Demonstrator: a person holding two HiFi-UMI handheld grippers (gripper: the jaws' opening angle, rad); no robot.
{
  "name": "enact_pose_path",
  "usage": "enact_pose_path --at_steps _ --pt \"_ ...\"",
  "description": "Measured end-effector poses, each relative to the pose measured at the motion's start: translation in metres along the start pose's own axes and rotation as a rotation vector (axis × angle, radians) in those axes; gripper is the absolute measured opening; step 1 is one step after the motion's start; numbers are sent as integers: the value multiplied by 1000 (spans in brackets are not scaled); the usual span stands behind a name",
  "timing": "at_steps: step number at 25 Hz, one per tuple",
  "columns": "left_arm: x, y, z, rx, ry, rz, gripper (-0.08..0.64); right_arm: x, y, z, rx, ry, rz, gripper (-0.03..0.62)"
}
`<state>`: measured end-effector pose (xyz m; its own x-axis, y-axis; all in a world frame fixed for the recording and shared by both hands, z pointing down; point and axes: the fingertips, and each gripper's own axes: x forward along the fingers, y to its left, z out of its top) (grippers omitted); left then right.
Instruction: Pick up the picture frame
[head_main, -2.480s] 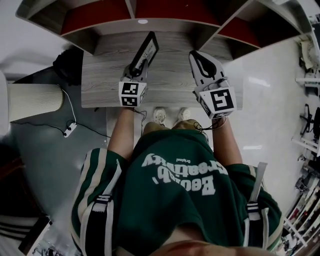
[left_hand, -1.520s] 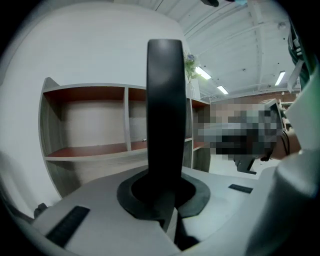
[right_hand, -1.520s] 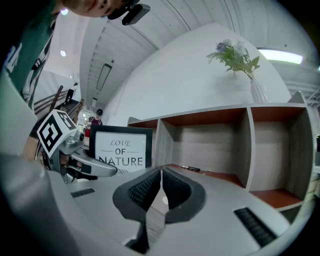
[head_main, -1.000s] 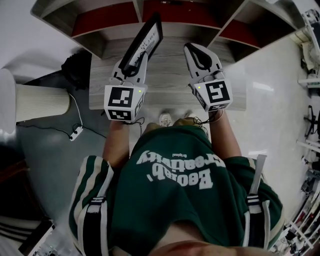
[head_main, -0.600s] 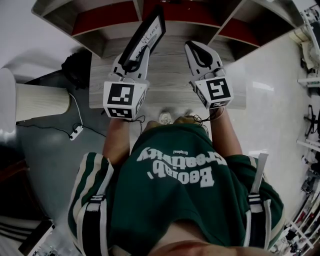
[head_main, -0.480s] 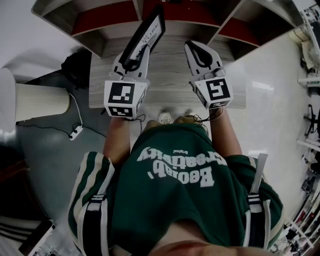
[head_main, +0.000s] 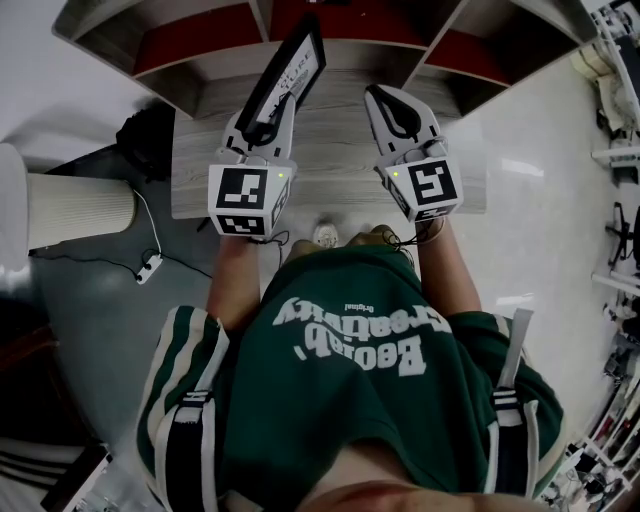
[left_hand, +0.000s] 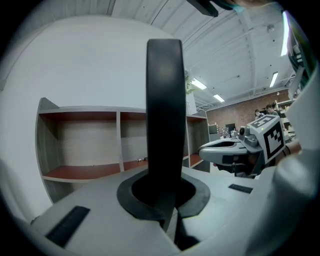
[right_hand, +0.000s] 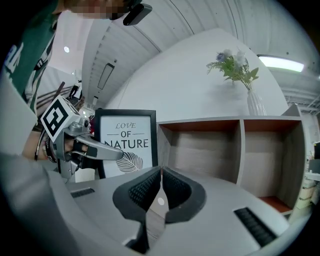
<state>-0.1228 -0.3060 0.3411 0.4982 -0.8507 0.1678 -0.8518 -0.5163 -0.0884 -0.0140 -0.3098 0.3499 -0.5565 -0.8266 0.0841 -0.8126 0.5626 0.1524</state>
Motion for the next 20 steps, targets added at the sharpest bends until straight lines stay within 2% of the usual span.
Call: enact_pose_path --at_steps 3,8,15,18,20 --pt "1 -22 7 11 -2 0 26 -18 -12 9 -7 -53 2 37" --pt "10 -42 2 -3 17 10 26 -32 -30 -2 12 6 6 37" --pt "23 -67 -6 -34 47 58 26 -53 -55 2 17 -71 32 37" --pt "26 -80 -6 -46 52 76 26 -66 -65 -6 32 -18 25 37" --pt "28 -91 0 -62 37 98 26 -76 -72 -9 32 -23 36 37"
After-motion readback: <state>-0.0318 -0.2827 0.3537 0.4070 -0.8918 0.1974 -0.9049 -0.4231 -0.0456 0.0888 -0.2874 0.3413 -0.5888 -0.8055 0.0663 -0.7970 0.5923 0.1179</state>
